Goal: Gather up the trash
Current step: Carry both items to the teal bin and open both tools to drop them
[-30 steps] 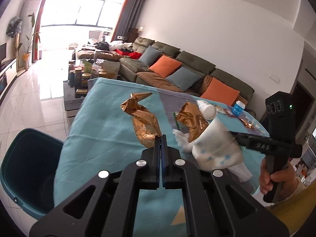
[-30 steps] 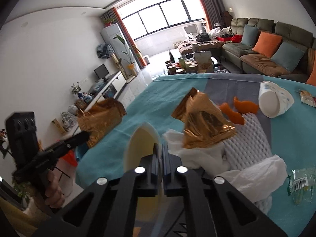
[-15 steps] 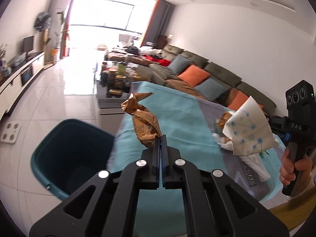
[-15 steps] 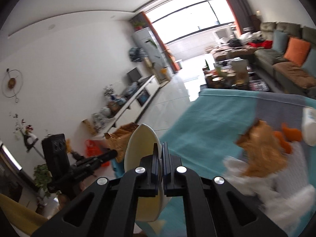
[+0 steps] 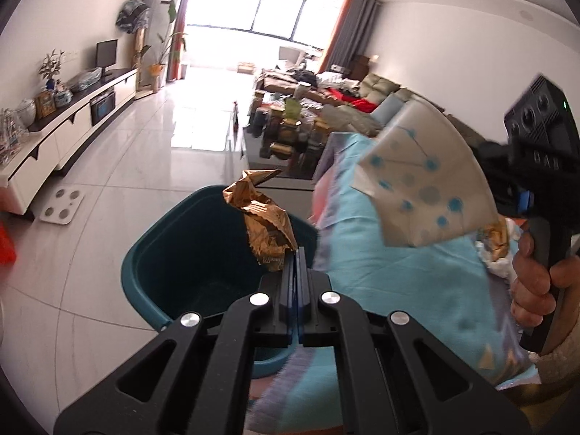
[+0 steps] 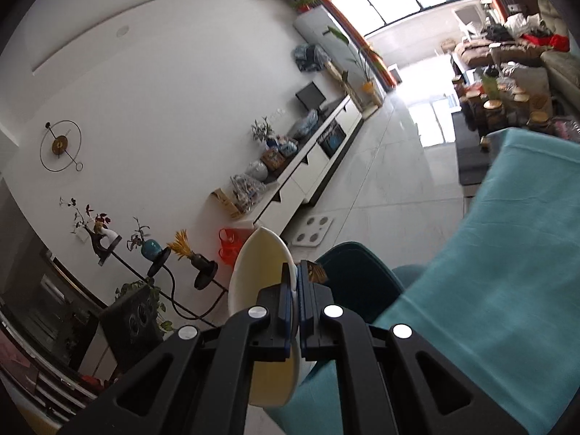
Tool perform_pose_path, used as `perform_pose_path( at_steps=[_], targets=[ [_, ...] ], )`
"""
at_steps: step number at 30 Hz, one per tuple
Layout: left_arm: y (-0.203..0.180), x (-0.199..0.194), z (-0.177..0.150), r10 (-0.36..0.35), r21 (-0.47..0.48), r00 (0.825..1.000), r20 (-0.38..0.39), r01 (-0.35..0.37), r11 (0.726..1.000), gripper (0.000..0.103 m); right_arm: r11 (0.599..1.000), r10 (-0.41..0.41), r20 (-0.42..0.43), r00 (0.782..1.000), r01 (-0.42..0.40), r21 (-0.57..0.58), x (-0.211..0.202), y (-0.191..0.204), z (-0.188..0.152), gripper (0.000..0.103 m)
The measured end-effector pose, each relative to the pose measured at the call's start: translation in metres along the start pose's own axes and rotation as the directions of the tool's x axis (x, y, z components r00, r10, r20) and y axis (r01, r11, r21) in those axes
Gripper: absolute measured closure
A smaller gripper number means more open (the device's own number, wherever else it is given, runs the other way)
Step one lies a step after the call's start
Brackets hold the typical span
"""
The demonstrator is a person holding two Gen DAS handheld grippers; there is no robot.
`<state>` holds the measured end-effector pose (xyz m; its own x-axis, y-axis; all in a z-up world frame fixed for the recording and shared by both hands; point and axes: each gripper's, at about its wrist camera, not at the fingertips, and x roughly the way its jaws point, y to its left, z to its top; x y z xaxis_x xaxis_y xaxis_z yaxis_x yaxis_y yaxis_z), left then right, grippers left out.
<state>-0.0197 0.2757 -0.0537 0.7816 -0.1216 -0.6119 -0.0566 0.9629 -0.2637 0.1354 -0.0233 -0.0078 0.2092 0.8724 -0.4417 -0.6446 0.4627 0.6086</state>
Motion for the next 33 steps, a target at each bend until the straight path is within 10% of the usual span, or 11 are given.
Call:
perform_pose_path(
  at_steps=[14,18,33],
  targets=[
    [0.044,0.053,-0.009,0.040,-0.112,0.995,-0.096,-0.051,0.992,0.101,0.982,-0.188,-0.211,0.959,0.190,-0.012,0.120,-0.019,-0.007,0.096],
    [0.048,0.069,-0.010,0.059,-0.127,0.992,-0.111,-0.073,0.989,0.087,0.976,-0.217,-0.225,0.950,0.216,-0.031,0.126,-0.017,-0.010,0.085],
    [-0.012,0.008,0.005,0.063,-0.014,0.995,0.082,-0.062,0.998,0.041,0.968,-0.199,-0.049,0.979,0.189,-0.167,-0.001,0.017,-0.016,0.057]
  ],
)
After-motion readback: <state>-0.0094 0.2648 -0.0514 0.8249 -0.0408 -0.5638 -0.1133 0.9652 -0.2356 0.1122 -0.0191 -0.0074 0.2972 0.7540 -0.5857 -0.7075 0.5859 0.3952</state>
